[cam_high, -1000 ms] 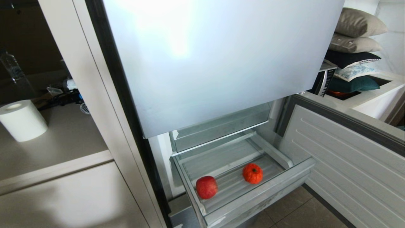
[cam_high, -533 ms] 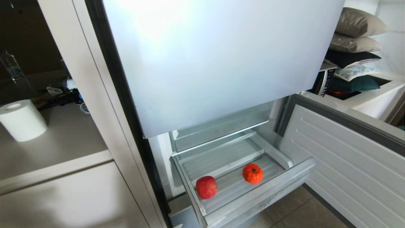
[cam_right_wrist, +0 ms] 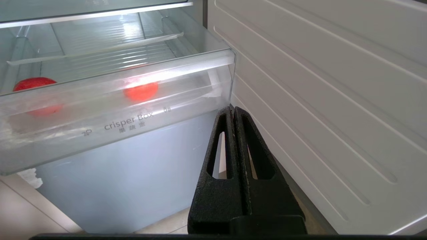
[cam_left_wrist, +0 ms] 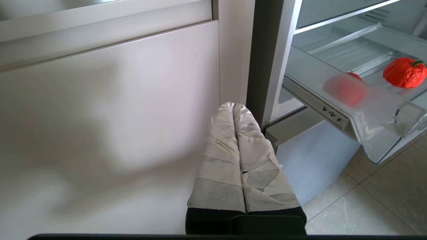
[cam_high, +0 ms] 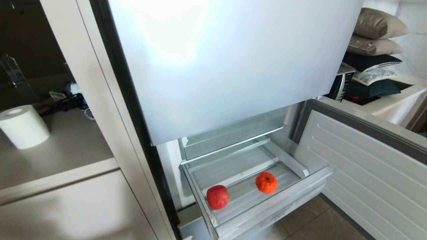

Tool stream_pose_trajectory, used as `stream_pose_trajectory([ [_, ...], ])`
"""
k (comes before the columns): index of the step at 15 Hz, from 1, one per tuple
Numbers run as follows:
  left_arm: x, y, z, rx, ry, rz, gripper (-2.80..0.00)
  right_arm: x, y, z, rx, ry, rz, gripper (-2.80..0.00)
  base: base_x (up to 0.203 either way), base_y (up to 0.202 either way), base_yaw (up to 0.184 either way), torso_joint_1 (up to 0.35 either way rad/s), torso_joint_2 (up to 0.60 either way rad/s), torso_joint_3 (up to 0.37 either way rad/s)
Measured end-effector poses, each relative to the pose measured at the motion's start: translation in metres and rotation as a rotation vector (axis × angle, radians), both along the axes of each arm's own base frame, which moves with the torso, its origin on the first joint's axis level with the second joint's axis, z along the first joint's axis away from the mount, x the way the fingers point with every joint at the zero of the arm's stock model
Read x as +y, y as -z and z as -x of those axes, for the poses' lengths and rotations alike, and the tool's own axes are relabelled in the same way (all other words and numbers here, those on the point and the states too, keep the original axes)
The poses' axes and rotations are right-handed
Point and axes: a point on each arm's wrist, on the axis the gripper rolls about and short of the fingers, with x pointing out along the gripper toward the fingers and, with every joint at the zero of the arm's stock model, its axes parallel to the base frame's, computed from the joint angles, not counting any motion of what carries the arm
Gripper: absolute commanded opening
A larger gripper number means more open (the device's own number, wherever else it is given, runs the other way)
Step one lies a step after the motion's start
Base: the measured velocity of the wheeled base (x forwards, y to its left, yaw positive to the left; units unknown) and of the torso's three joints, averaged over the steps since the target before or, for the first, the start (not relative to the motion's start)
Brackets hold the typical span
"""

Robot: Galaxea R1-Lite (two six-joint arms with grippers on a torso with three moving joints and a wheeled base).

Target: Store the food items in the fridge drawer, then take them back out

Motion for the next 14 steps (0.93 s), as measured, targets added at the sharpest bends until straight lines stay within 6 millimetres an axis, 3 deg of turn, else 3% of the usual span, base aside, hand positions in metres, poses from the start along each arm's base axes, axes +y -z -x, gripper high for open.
stream_pose_trajectory([
  [14,0.0,0.0,0.0,0.0,0.0,0.0,-2.8,0.0,0.0,0.0,0.0,0.0,0.0,-2.8,0.0,0.0,0.0,0.0,0.0,0.0],
])
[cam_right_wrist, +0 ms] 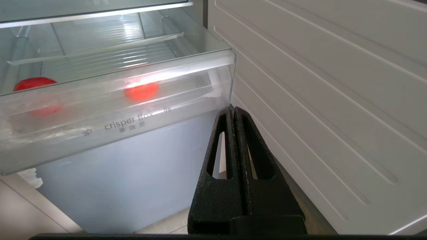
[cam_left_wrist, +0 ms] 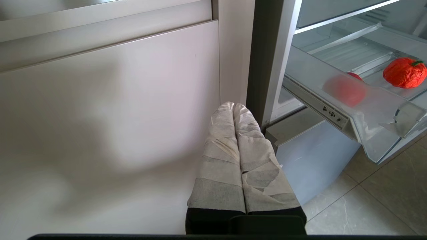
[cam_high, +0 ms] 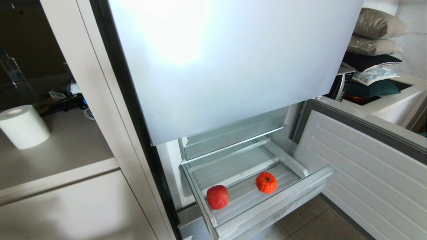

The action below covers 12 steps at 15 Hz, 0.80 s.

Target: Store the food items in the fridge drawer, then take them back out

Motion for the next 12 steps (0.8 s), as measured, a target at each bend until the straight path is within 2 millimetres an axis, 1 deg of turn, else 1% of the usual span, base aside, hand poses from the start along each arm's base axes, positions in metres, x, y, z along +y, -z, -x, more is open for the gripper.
stream_pose_trajectory([
  [9,0.0,0.0,0.0,0.0,0.0,0.0,-2.8,0.0,0.0,0.0,0.0,0.0,0.0,-2.8,0.0,0.0,0.0,0.006,0.0,-0.006],
  [12,0.0,0.0,0.0,0.0,0.0,0.0,-2.8,0.0,0.0,0.0,0.0,0.0,0.0,-2.8,0.0,0.0,0.0,0.077,-0.17,-0.085],
])
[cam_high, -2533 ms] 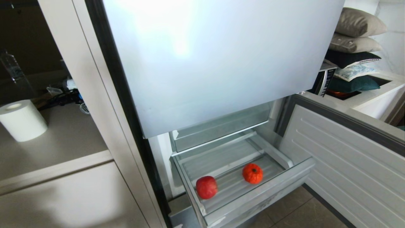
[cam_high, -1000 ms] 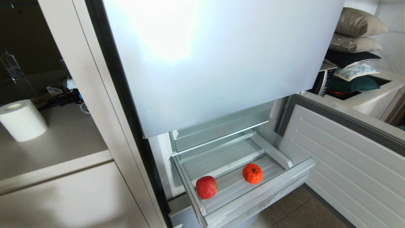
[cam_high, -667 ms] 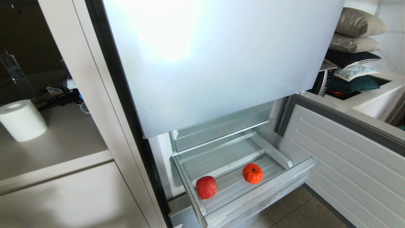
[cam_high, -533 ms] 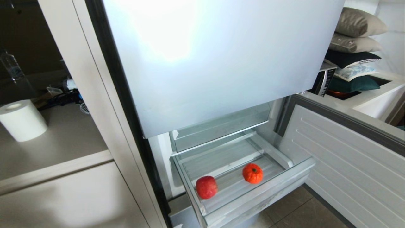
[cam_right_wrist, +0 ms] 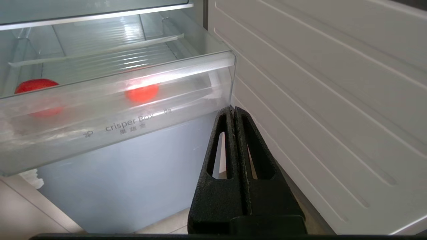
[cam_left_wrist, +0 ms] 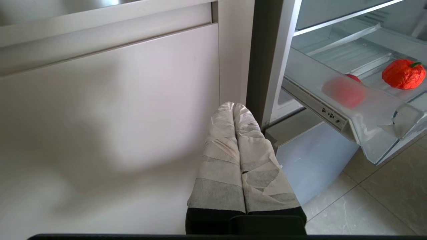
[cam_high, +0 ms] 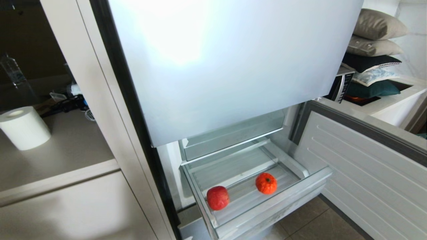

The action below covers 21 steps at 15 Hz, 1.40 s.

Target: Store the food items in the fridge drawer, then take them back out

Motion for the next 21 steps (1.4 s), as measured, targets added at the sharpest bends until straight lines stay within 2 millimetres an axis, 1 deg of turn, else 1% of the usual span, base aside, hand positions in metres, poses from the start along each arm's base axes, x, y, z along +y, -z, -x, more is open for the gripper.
stream_pose_trajectory([
  [21,0.0,0.0,0.0,0.0,0.0,0.0,-2.8,0.0,0.0,0.0,0.0,0.001,0.0,-2.8,0.0,0.0,0.0,0.067,-0.14,-0.072],
])
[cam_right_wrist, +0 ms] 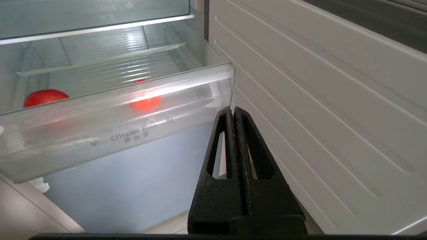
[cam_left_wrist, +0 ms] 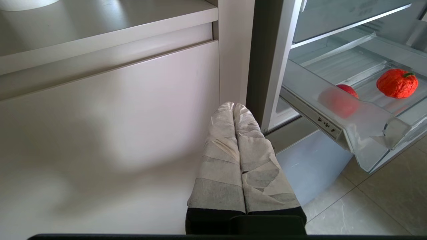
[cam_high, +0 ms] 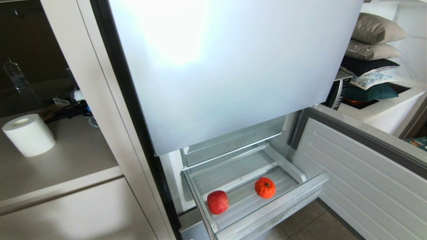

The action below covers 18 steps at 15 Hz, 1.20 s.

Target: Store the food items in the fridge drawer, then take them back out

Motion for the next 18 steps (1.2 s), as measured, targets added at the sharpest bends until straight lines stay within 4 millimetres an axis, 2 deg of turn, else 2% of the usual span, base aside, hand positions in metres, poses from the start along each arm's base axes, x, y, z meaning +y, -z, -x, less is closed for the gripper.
stream_pose_trajectory([
  [18,0.0,0.0,0.0,0.0,0.001,0.0,-2.8,0.0,0.0,0.0,0.0,0.0,0.004,-2.8,0.0,0.0,0.0,0.003,-0.01,-0.004],
])
